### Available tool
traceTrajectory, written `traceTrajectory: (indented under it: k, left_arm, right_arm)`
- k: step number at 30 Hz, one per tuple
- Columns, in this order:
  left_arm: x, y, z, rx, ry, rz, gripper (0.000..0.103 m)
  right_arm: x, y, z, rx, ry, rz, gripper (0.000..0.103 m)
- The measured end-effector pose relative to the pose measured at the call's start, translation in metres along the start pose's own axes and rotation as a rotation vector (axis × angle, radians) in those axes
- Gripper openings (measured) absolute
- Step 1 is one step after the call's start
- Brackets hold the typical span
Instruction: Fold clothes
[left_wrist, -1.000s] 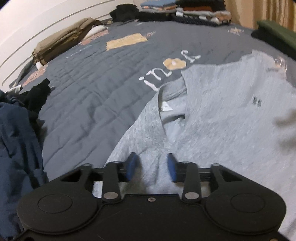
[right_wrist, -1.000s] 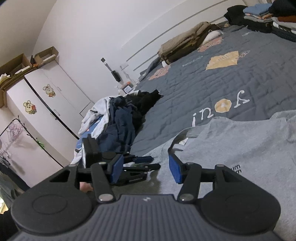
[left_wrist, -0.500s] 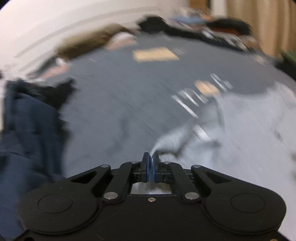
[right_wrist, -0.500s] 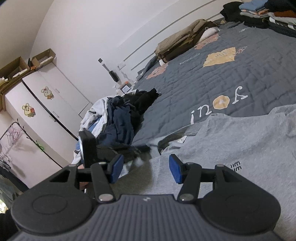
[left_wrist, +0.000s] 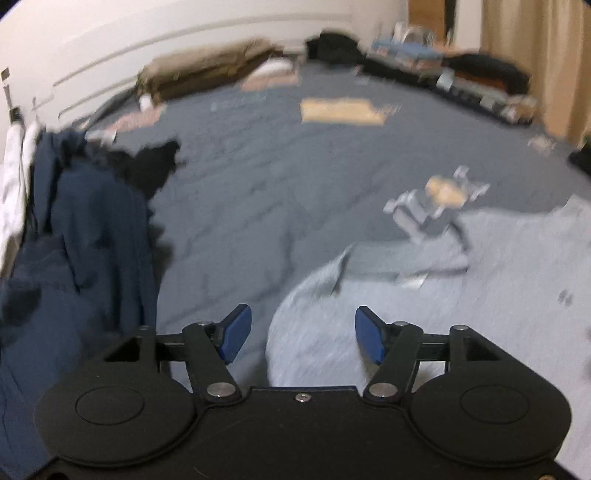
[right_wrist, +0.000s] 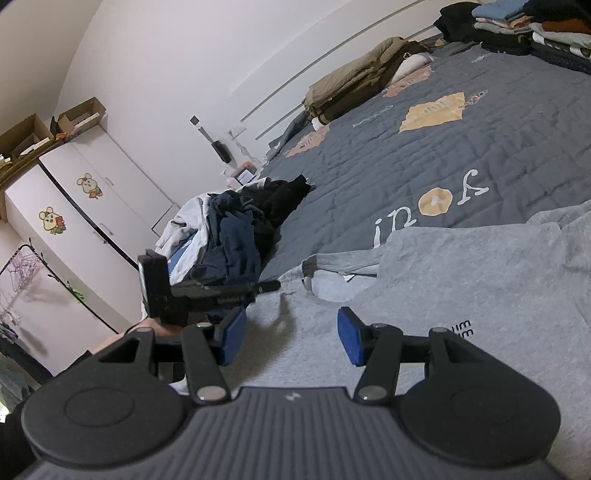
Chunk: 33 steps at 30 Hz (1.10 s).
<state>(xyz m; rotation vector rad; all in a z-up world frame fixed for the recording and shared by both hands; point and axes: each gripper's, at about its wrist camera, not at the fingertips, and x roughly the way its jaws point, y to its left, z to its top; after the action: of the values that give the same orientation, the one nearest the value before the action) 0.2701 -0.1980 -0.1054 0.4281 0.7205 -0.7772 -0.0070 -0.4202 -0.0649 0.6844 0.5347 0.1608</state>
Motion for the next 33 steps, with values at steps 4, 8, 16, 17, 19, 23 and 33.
traceTrajectory:
  k: [4,8,16,17,19,23,33]
  left_arm:
    - [0.025,0.007,-0.011,-0.059,0.069,-0.010,0.023]
    - [0.020,0.007,-0.007,-0.040,-0.048,0.072,0.003]
    - [0.031,0.013,0.018,-0.132,0.024,0.152,0.012]
    - [0.025,0.012,0.018,-0.141,0.014,0.146,0.014]
    - [0.005,0.009,0.018,-0.170,-0.070,0.140,0.026]
    - [-0.016,-0.016,0.030,-0.199,-0.135,-0.083,0.042]
    - [0.058,-0.118,0.077,-0.211,0.008,-0.279,0.060]
  right_arm:
    - [0.002,0.000,-0.001,-0.005,0.010,-0.003,0.054]
    - [0.004,-0.001,-0.003,-0.004,0.019,-0.003,0.054]
    - [0.000,-0.010,-0.001,0.010,0.002,-0.024,0.054]
    - [-0.001,-0.011,0.000,0.014,-0.001,-0.027,0.054]
    - [-0.003,-0.014,0.002,0.021,-0.009,-0.031,0.054]
    - [-0.010,-0.021,0.005,0.039,-0.033,-0.050,0.054]
    - [-0.025,-0.031,0.013,0.057,-0.073,-0.053,0.054]
